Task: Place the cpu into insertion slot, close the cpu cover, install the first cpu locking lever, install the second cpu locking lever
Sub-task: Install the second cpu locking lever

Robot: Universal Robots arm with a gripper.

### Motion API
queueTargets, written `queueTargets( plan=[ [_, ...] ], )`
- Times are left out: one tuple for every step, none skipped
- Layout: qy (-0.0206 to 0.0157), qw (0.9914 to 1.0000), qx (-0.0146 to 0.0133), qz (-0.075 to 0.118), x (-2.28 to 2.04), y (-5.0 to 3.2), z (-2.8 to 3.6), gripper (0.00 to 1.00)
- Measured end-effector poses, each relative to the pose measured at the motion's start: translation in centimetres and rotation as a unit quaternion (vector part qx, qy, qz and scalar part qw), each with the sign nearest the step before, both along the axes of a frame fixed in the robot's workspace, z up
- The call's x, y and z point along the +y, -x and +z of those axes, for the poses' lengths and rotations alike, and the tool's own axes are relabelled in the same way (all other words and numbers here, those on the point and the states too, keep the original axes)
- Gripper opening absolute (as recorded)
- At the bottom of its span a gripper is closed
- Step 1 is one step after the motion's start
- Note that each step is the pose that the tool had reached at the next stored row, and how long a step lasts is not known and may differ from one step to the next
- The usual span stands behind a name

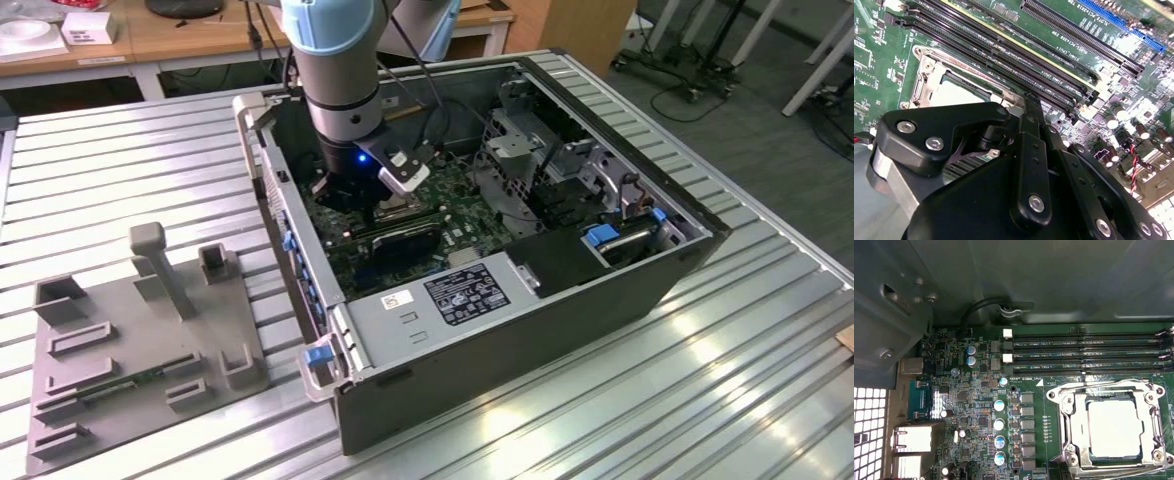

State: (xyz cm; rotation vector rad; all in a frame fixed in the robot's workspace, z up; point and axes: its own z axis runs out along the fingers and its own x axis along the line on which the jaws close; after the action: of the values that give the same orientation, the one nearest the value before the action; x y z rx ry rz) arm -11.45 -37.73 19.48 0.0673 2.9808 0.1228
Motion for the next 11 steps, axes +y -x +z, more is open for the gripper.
queueTargets(
  plan=[
    [-0.0002,1.00000,0.0000,0.000,0.00,0.00,0.00,0.10],
    [-0.0003,1.00000,0.0000,0.000,0.00,0.00,0.00,0.10],
    [-0.0004,1.00000,0.0000,0.000,0.00,0.00,0.00,0.10],
    [-0.0004,1.00000,0.0000,0.000,0.00,0.00,0.00,0.10],
    [-0.0005,1.00000,0.0000,0.000,0.00,0.00,0.00,0.10],
    [-0.0005,1.00000,0.0000,0.000,0.00,0.00,0.00,0.10],
    [-0.0005,1.00000,0.0000,0.000,0.00,0.00,-0.01,0.10],
    [-0.0006,1.00000,0.0000,0.000,0.01,0.00,-0.01,0.10],
    [-0.0006,1.00000,-0.0001,0.000,0.02,0.00,-0.02,0.10],
    [-0.0007,1.00000,-0.0002,0.000,0.05,0.00,-0.03,0.10],
    [-0.0009,1.00000,-0.0004,0.000,0.08,0.00,-0.04,0.10]
  ],
)
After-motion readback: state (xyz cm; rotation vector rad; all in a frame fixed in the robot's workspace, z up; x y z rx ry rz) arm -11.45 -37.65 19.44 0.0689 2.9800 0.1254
